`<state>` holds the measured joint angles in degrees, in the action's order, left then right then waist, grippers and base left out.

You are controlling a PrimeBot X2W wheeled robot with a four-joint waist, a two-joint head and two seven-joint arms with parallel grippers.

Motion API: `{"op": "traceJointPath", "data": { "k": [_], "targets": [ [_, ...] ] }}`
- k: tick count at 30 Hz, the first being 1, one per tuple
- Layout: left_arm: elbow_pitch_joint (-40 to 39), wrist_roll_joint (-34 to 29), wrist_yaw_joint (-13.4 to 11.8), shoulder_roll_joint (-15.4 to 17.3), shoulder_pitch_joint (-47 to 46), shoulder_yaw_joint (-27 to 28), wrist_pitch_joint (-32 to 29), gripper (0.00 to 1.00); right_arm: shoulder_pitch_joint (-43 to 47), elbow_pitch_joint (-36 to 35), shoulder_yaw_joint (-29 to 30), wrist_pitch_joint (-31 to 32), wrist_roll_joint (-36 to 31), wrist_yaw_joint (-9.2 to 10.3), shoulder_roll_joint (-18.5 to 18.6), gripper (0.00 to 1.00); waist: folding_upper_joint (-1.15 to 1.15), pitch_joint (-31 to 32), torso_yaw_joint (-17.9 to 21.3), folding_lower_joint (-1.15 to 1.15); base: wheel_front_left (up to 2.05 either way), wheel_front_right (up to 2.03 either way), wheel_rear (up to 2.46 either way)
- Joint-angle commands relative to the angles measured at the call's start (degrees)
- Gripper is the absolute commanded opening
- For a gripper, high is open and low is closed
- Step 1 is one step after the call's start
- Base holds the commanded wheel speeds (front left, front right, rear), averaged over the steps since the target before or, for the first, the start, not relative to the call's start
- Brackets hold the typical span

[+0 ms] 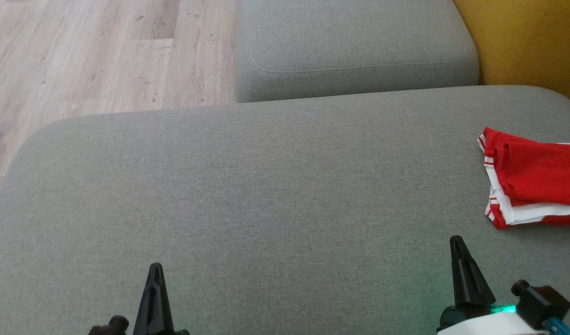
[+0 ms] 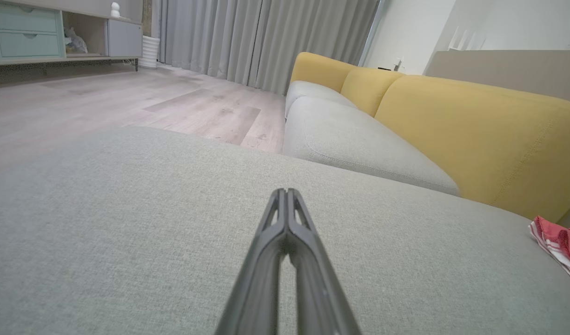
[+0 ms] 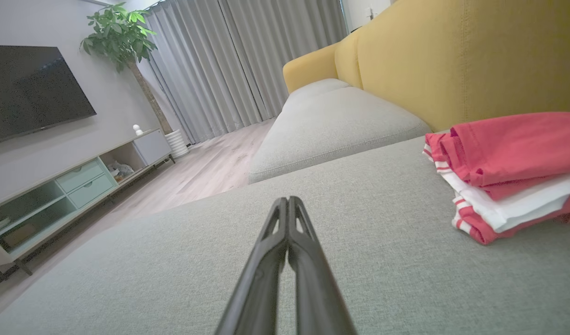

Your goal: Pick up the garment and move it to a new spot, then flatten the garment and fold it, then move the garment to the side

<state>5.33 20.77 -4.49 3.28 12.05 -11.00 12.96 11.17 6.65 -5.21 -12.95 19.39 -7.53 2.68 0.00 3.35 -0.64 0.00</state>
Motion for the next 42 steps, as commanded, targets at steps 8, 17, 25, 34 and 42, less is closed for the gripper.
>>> {"op": "traceJointPath", "data": {
  "k": [8,17,25,34,42],
  "targets": [
    [-0.65,6.21,1.21,0.64,-3.82,1.58,-1.22,0.0,-3.65,-0.93,0.61,1.32,6.45,0.01,0.89,0.0,0.0,-0.25,0.04,0.0,0.0,0.0,0.0],
    [0.32,12.32,2.19,0.91,-5.13,2.47,-2.42,0.0,-4.82,-0.23,1.13,2.54,12.62,0.01,1.16,0.0,0.0,-0.53,0.09,0.0,0.0,0.0,0.0],
    [0.99,17.69,3.03,1.1,-6.24,3.34,-3.54,0.0,-5.85,0.39,1.66,3.68,18.04,0.01,1.35,0.0,0.0,-0.79,0.14,0.0,0.0,0.0,0.0],
    [1.62,23.01,3.86,1.24,-7.3,4.27,-4.7,0.0,-6.89,1.01,2.24,4.85,23.43,0.02,1.5,0.0,0.0,-1.05,0.18,0.0,0.0,0.0,0.0],
    [2.3,28.26,4.69,1.35,-8.37,5.24,-5.89,0.0,-7.93,1.64,2.86,6.06,28.76,0.02,1.62,0.0,0.0,-1.3,0.23,0.0,0.0,0.0,0.0]
  ]
}}
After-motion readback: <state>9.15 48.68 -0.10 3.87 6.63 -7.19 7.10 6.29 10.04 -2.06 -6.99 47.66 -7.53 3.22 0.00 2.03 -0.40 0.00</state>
